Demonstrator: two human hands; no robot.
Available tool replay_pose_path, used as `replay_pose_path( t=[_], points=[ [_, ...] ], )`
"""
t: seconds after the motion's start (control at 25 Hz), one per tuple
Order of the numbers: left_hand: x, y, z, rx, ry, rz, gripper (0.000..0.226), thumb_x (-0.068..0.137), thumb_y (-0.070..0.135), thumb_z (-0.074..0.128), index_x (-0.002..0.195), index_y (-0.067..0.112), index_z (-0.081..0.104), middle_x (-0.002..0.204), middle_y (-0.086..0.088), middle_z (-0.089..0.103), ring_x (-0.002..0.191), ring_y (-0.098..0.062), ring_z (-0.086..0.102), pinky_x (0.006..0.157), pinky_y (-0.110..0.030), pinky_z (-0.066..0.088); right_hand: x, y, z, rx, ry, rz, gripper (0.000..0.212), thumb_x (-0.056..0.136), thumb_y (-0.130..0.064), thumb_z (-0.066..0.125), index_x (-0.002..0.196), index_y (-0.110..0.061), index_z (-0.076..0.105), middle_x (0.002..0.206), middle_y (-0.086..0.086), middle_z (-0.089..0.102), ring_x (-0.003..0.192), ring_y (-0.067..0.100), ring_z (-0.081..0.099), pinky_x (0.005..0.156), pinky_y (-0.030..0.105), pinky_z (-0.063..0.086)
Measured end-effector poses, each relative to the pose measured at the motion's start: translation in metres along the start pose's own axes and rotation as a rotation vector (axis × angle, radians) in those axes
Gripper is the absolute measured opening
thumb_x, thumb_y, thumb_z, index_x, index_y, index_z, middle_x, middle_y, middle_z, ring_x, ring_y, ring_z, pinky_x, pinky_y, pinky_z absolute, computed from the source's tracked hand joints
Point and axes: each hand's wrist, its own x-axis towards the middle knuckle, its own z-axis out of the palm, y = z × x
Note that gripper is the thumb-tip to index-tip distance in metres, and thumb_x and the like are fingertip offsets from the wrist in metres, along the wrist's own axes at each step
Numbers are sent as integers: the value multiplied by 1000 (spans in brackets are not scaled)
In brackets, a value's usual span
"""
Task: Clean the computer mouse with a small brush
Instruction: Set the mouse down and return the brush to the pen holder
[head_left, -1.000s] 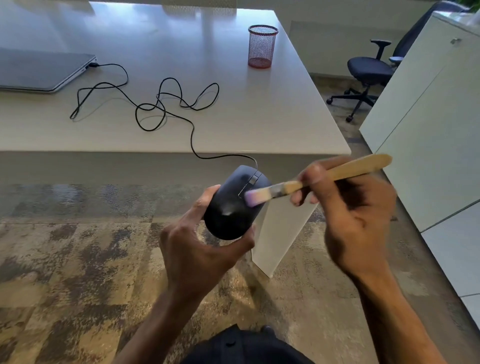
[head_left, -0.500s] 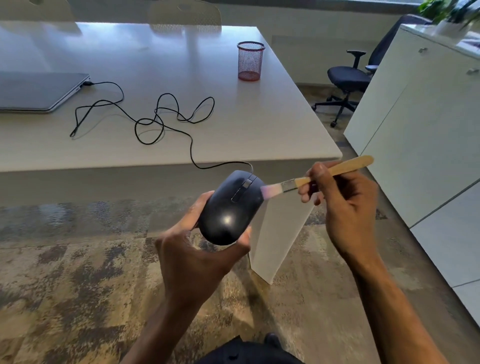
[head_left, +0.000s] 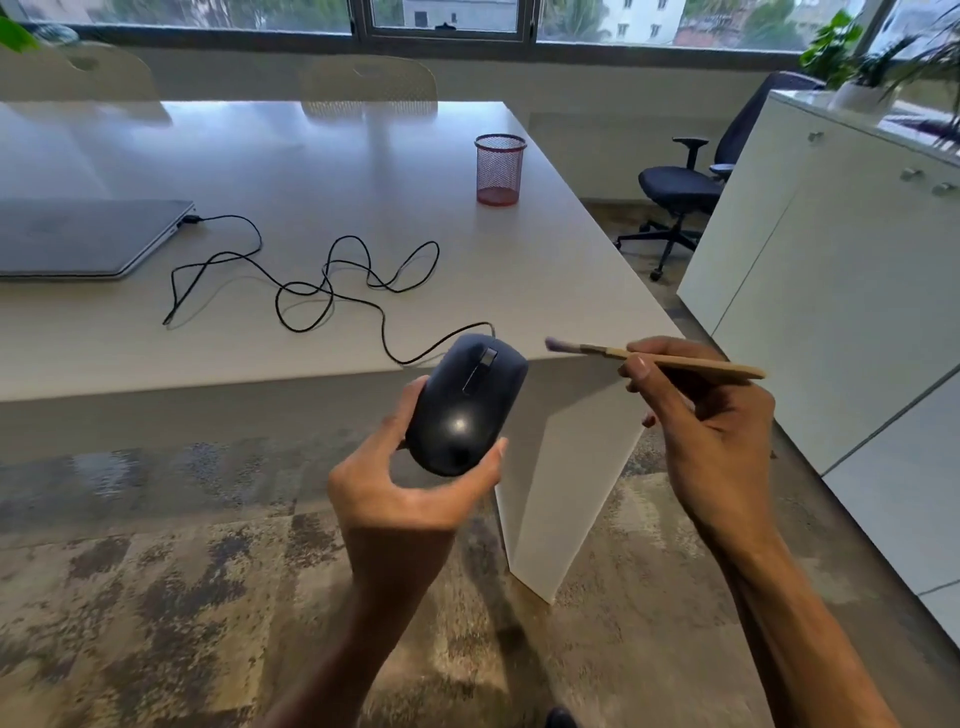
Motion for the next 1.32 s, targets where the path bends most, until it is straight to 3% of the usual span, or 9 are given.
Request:
replay_pose_path(
  t=[0.16, 0.28, 0.4, 0.56, 0.68, 0.88, 1.08, 1.32],
  points=[
    [24, -7, 11, 22, 17, -103, 65, 61, 65, 71, 119, 41, 54, 99, 27, 60, 92, 2, 59, 80, -19, 49, 7, 3, 3, 7, 13, -8, 7, 88, -29, 69, 93, -32, 72, 99, -12, 74, 98, 10, 68, 60, 21, 53],
    [49, -14, 25, 58, 39, -86, 63, 60, 67, 70, 115, 38, 57, 100, 25, 58, 92, 2, 57, 78, -21, 51, 25, 9, 7, -4, 21, 0, 10, 89, -25, 68, 94, -32, 73, 102, -15, 73, 100, 8, 67, 64, 31, 54],
    [79, -30, 49, 79, 56, -86, 62, 61, 64, 74, 113, 33, 60, 103, 20, 57, 95, 0, 56, 78, -27, 53, 53, 19, 12, -2, 29, -17, 12, 92, -29, 65, 95, -38, 72, 105, -16, 73, 102, 3, 67, 74, 30, 54],
    [118, -52, 92, 120, 80, -164, 60, 58, 68, 69, 110, 41, 56, 102, 23, 55, 93, 2, 56, 77, -32, 55, 103, 39, 22, -27, 31, -39, 13, 91, -39, 63, 90, -49, 71, 103, -20, 73, 98, 0, 68, 75, 32, 55],
    [147, -68, 126, 149, 131, -252, 57, 55, 67, 69, 105, 40, 59, 97, 22, 58, 83, 1, 59, 69, -32, 56, 147, 59, 29, -47, 29, -54, 15, 92, -33, 66, 93, -47, 70, 101, -20, 74, 94, -1, 68, 74, 30, 56],
    [193, -94, 174, 193, 174, -379, 47, 53, 61, 75, 92, 39, 60, 88, 19, 59, 76, 2, 57, 65, -30, 53, 212, 87, 35, -30, -40, -103, 13, 93, -27, 69, 96, -40, 72, 98, -21, 75, 92, 0, 69, 71, 8, 50],
    [234, -115, 204, 222, 157, -421, 53, 52, 64, 74, 93, 32, 68, 86, 15, 66, 74, -2, 61, 64, -27, 53, 266, 109, 46, -39, -107, -114, 15, 90, -24, 72, 91, -38, 73, 94, -30, 72, 89, -3, 69, 70, 4, 47],
    [256, -133, 220, 422, 98, -390, 55, 57, 68, 73, 96, 30, 68, 89, 9, 67, 79, -16, 63, 77, -38, 51, 311, 128, 58, -26, -178, -146, 12, 91, -21, 73, 92, -33, 75, 95, -24, 75, 90, 0, 71, 69, 7, 50]
  ],
)
